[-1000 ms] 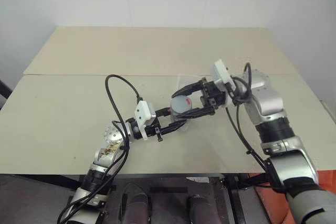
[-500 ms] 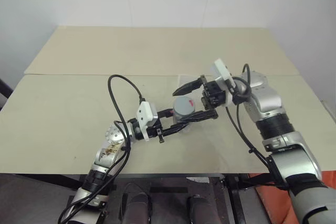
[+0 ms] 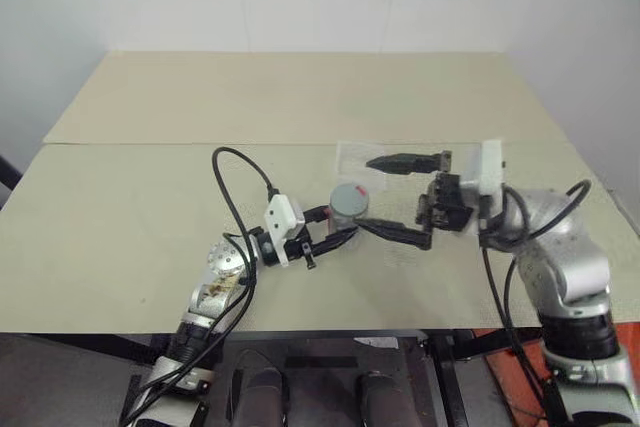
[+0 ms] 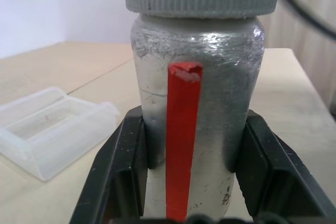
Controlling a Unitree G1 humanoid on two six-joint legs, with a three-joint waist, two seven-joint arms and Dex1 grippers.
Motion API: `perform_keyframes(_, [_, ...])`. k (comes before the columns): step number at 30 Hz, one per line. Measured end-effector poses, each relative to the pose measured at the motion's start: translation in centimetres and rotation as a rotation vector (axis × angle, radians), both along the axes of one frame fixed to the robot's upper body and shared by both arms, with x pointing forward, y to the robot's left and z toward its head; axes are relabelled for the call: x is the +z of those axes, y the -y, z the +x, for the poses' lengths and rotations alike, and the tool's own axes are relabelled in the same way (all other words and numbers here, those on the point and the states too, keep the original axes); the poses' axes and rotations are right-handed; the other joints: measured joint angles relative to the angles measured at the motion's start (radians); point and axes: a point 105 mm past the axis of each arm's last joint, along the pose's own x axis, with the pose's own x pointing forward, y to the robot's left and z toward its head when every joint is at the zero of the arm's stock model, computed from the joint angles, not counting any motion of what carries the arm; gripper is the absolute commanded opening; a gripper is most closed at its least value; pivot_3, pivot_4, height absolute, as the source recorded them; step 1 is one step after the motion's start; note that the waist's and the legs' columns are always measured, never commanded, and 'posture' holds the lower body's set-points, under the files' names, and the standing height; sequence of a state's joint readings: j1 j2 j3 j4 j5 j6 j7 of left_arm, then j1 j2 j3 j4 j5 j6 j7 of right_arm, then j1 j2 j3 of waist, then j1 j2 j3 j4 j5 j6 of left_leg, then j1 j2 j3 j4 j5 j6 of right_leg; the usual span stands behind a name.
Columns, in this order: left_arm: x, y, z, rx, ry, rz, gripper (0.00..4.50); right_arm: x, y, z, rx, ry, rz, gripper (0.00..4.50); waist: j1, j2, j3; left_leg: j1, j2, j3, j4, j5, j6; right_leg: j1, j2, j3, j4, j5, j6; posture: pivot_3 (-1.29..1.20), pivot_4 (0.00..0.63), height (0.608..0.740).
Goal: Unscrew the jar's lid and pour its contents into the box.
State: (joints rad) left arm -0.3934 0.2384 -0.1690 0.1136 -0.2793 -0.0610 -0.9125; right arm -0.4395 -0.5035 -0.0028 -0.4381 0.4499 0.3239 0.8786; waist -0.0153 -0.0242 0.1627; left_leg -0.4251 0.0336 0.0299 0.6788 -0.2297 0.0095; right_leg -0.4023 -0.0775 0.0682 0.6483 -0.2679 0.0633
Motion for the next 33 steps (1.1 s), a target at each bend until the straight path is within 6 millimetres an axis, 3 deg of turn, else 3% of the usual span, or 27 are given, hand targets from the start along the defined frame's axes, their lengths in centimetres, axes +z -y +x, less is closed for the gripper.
perform_keyframes(3, [0.0,0.0,0.1,0.002,0.003,0.004,1.92,0.4,-0.9,0.5,-0.129,0.019,0.039,4.48,0.002,0.000,0.000,-0.001,-0.001,0.000,0.000,0.000,0.000,0.000,0.000,0.000,-0.001,0.000,0.000,0.00,0.150,0.740])
perform_keyframes(11, [-0.1,-0.3,0.4,0.028,0.013,0.002,1.92,-2.1,-2.7,1.2,-0.319,-0.045,0.023,4.48,0.005,0.000,0.000,-0.001,-0.001,0.000,0.000,0.000,0.000,0.000,0.000,0.000,-0.001,0.000,0.000,0.00,0.150,0.740])
perform_keyframes(33, [-0.1,-1.0,0.7,0.064,0.014,0.006,1.92,-3.4,-2.8,2.3,-0.425,-0.097,0.051,4.48,0.002,0.000,0.000,-0.001,-0.001,0.000,0.000,0.000,0.000,0.000,0.000,0.000,-0.001,0.000,0.000,0.00,0.150,0.740])
